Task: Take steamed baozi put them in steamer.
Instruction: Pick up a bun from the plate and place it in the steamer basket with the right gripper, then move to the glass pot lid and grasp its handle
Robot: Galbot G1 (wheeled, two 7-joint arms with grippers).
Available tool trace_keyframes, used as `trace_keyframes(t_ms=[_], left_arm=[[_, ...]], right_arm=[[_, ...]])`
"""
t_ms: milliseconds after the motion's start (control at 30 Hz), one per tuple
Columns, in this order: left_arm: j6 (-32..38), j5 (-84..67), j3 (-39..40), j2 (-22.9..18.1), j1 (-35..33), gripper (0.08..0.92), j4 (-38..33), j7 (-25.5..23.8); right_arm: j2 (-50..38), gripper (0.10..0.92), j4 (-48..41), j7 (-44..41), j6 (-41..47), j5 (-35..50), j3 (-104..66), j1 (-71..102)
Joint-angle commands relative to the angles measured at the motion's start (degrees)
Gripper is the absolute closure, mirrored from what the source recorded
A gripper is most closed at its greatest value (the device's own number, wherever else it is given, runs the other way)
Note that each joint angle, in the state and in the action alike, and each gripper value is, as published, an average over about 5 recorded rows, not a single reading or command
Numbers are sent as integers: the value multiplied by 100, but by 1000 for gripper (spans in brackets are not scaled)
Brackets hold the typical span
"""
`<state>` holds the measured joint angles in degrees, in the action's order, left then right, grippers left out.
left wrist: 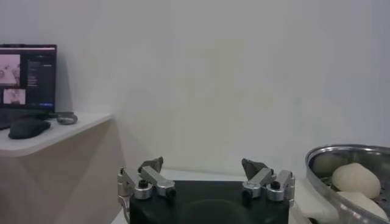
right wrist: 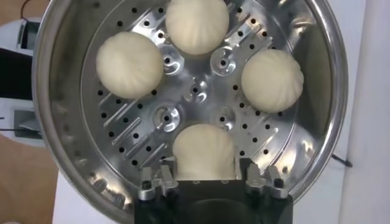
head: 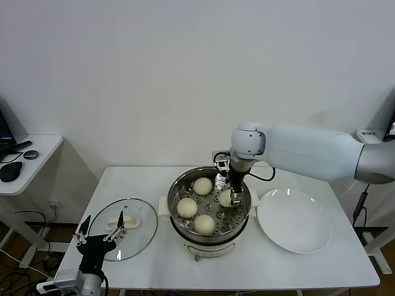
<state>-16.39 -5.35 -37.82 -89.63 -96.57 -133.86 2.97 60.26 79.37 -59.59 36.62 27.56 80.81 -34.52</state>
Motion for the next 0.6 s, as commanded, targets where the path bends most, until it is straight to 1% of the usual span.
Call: trace_keyframes(t_ms=[33,100,200,267,433,600], left_arm=[[-3,1,-22,4,3,177,1,-5],[-7,2,-34,2,7,177,-12,-9],[-11,0,-49,-13,-11,177,-49,-20],[-9,-31,-54,-34,-28,177,-77,-27],[12,-240,-62,-1,-44,177,-138,-39],[27,-336,-199,95,-20,177,-204,-84]], right_arm=[[-113,229,25,37,15,-13,-155,-40],[-273,209,22,28,-33,16,-397,-41],[-603,203,-58,164,-213,263,-1097,49],[-799,203,-126,516,-405,572,-1636,157],[-1159,203,-102,2049,-600,1136,-3206,926],[-1605,203,136,2735,-729,1252,-5080,2230]])
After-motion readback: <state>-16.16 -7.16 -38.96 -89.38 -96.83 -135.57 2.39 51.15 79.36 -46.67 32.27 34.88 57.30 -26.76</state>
